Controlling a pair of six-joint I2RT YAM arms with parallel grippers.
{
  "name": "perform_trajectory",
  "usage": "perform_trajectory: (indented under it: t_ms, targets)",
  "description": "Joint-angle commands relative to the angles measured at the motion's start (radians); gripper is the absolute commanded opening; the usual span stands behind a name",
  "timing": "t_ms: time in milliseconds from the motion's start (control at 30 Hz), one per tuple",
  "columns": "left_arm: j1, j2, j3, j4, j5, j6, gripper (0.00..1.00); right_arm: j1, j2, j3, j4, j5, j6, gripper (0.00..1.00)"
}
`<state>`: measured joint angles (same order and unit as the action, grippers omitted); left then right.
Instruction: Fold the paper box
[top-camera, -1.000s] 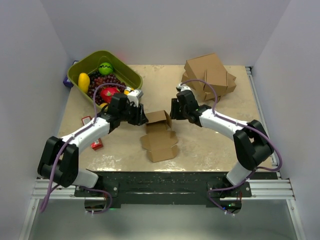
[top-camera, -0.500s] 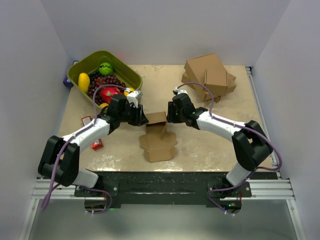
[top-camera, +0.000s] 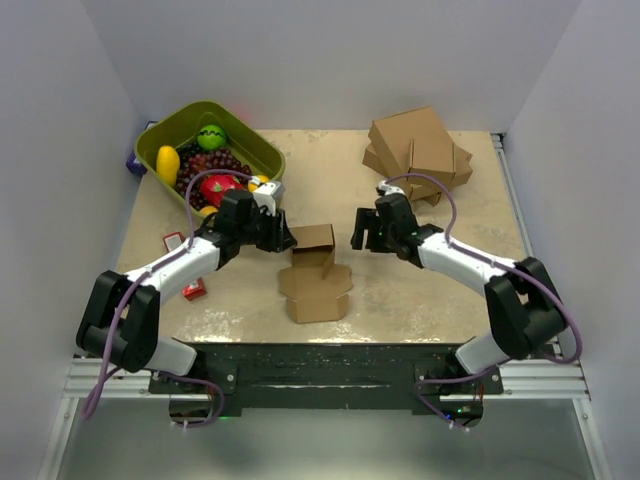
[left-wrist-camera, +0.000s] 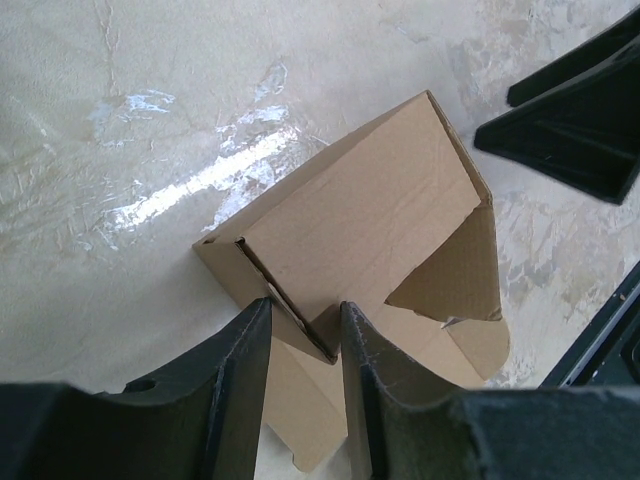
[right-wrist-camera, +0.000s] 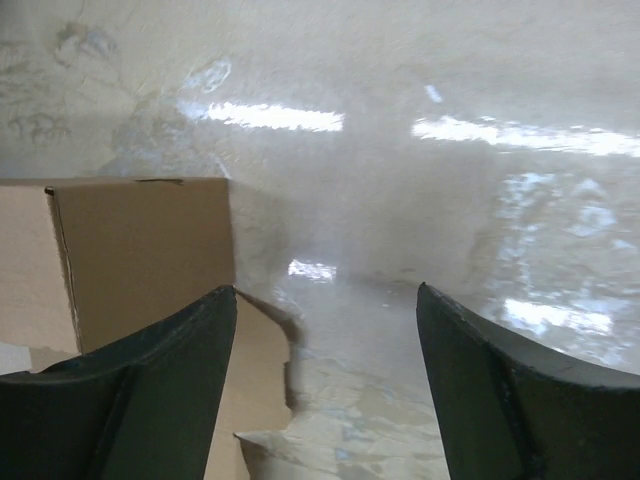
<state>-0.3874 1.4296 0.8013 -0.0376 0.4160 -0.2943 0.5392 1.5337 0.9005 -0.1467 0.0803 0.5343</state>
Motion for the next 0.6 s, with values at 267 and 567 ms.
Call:
perform_trajectory:
  t_ms: [267,567]
  targets:
    - [0.008,0.029,0.025,0.005,0.053,0.021,0.39,0.004,-0.15,-0.192,0.277,-0.178,-0.186,0.73]
    - [0.024,0.037,0.029,0.004,0.075,0.02,0.39,0.13,-0.107,-0.245,0.515,-0.114,-0.296,0.73]
